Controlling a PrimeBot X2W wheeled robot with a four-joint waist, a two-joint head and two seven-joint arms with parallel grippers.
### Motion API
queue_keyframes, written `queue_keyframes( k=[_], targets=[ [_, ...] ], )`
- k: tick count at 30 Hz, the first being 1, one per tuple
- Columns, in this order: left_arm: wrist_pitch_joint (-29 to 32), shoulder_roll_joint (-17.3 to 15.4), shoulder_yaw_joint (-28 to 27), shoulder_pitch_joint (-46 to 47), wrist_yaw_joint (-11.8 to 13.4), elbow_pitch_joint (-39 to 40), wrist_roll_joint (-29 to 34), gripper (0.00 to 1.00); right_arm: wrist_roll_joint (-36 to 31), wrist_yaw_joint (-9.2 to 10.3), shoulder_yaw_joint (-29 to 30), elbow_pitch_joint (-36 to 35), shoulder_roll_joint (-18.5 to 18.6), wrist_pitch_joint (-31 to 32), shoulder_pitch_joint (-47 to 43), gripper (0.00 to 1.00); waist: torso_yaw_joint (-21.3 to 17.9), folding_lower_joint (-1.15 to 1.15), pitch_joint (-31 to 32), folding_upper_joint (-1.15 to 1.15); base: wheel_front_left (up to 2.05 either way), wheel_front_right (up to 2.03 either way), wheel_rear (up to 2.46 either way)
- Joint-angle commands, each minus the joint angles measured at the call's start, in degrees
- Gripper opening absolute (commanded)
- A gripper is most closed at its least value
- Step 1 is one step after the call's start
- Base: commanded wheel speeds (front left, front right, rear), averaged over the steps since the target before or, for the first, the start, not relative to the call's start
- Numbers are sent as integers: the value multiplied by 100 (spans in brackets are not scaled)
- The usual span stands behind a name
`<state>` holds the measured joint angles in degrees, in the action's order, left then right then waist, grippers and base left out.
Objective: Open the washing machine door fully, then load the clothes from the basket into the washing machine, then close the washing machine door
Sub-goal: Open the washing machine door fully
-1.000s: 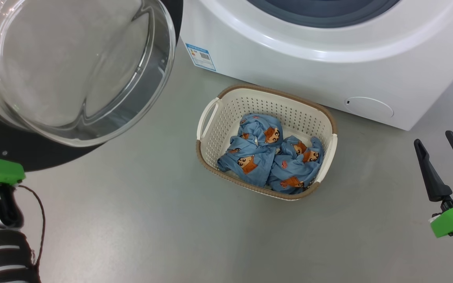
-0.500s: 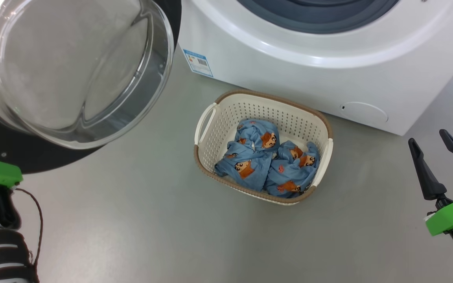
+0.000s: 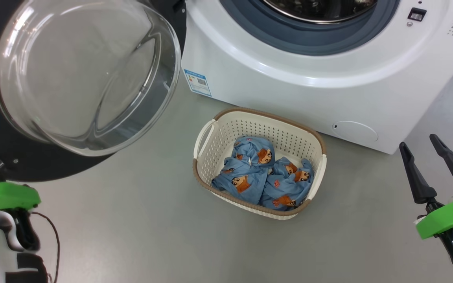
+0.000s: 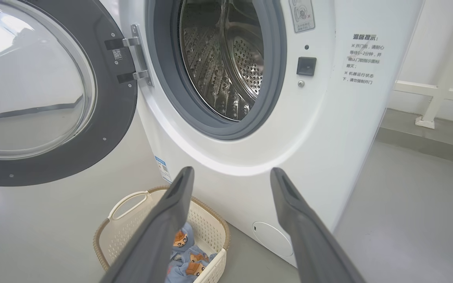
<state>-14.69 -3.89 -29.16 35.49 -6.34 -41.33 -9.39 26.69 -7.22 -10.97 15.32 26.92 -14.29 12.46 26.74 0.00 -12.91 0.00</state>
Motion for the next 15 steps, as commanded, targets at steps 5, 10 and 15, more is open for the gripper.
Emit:
queue_keyframes(
  k=[5,10,15],
  targets=[
    [-30,-76,89,-392,-86,547,50,0,35,-26,-79,-107,-17,-71,-106,100,-30,0,151,0,0,0,0],
    [-30,20,390,-753,-106,892,56,35,35,-26,-62,-131,-95,-71,-156,100,-101,0,253,0,0,0,0],
    [-30,62,717,-1143,-112,1259,3,100,34,-26,-44,-182,-144,-71,-193,100,-235,0,310,0,0,0,0]
  ],
)
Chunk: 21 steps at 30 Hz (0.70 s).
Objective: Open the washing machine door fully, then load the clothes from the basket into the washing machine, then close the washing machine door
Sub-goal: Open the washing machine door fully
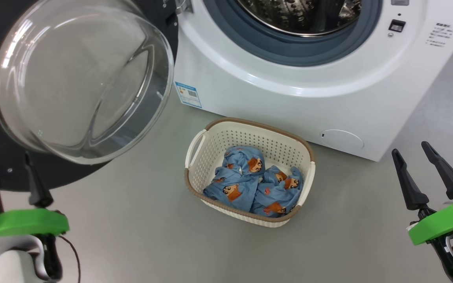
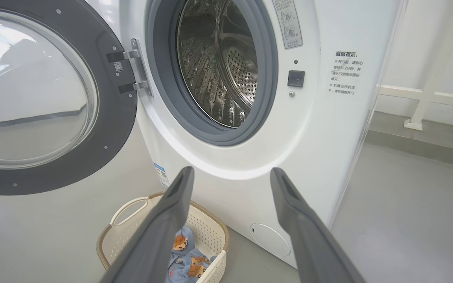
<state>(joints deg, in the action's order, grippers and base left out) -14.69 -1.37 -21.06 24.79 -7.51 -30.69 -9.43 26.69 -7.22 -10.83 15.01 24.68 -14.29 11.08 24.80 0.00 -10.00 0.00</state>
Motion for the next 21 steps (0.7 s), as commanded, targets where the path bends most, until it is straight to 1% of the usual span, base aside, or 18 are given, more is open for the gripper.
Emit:
queue_keyframes(
  k=[1,9,10,11,13,21],
  targets=[
    [-30,-186,-35,-122,4,237,-10,100,31,-26,-45,-156,73,-71,-65,100,-60,0,25,0,0,0,0],
    [-30,-176,379,-388,3,494,-103,100,0,-26,-9,-189,-27,-71,-78,100,-362,0,53,0,0,0,0],
    [-30,-183,493,-429,3,540,-130,100,-7,-26,9,-196,-49,-71,-84,100,-452,0,57,0,0,0,0],
    [-30,-213,608,-471,3,569,-151,100,-13,-26,27,-203,-73,-71,-99,100,-547,0,65,0,0,0,0],
    [-30,-232,669,-491,3,582,-173,100,-16,-26,35,-206,-86,-71,-106,100,-599,0,69,0,0,0,0],
    [-30,-427,1071,-663,3,734,-360,100,-42,-26,90,-248,-197,-71,-171,100,-1074,0,99,0,0,0,0]
  ],
)
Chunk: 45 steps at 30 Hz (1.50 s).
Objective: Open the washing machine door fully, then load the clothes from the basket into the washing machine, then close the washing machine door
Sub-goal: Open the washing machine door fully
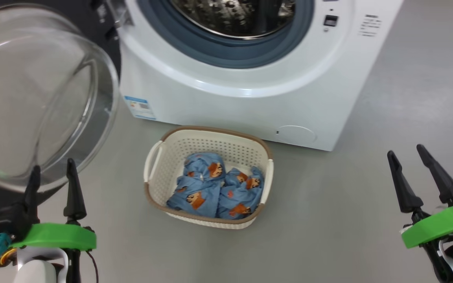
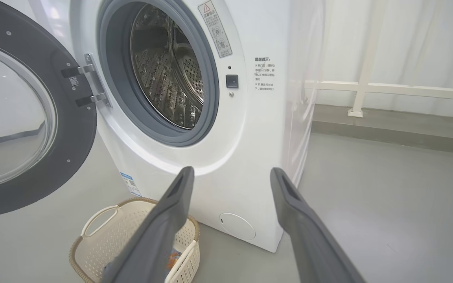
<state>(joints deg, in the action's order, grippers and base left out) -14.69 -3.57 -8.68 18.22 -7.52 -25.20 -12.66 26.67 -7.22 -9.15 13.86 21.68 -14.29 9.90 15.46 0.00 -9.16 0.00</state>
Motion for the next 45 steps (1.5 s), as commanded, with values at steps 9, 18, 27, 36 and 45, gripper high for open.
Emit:
queue_keyframes(
  k=[9,18,27,36,45],
  targets=[
    [-30,-326,93,-153,4,215,-229,100,-57,-26,-11,-166,20,-71,-183,100,-691,0,101,0,0,0,0],
    [-30,-511,350,-282,4,200,-379,100,-37,-26,16,-167,-14,-71,-299,100,-1117,0,265,0,0,0,0],
    [-30,-655,473,-445,3,219,-464,100,-32,-26,40,-191,-58,-71,-400,100,-1493,0,397,0,0,0,0],
    [-30,-716,519,-558,3,185,-558,100,-16,-26,116,-216,-69,-71,-466,100,-1749,0,401,0,0,0,0],
    [-30,-703,432,-651,3,206,-470,100,-37,-26,188,-237,-112,-71,-497,100,-1888,0,395,0,0,0,0]
  ],
)
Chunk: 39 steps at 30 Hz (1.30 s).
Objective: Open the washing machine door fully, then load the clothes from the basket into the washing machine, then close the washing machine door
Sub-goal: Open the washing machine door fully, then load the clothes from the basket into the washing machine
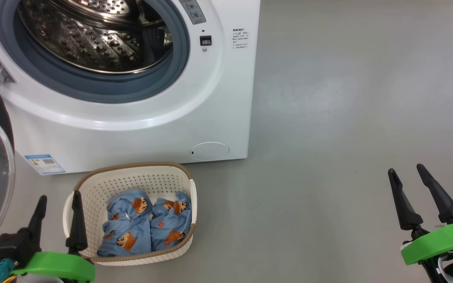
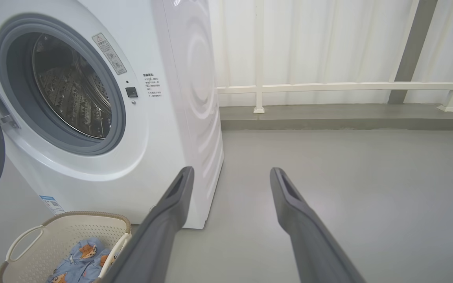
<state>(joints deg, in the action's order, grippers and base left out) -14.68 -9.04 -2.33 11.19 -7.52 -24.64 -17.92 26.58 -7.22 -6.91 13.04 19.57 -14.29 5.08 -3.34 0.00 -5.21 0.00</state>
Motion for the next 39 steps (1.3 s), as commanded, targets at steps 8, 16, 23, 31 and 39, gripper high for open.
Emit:
queue_keyframes(
  k=[8,16,23,31,39],
  targets=[
    [-32,-133,-217,11,3,209,133,100,-59,-26,-1,-175,54,-71,-23,100,-32,0,-21,0,0,0,0],
    [-32,-162,-74,43,3,203,-30,100,-50,-26,29,-169,37,-71,-1,100,-14,0,-53,0,0,0,0],
    [-32,-257,76,80,3,239,-156,100,-37,-26,29,-165,44,-71,20,100,15,0,-86,0,3,-5,3],
    [-32,-308,157,119,3,271,-213,100,-47,-26,9,-167,37,-71,47,100,24,0,-96,0,59,-99,40],
    [-32,-324,144,141,3,274,-207,100,-64,-26,6,-167,19,-71,52,100,28,0,-115,0,89,-139,50]
  ],
)
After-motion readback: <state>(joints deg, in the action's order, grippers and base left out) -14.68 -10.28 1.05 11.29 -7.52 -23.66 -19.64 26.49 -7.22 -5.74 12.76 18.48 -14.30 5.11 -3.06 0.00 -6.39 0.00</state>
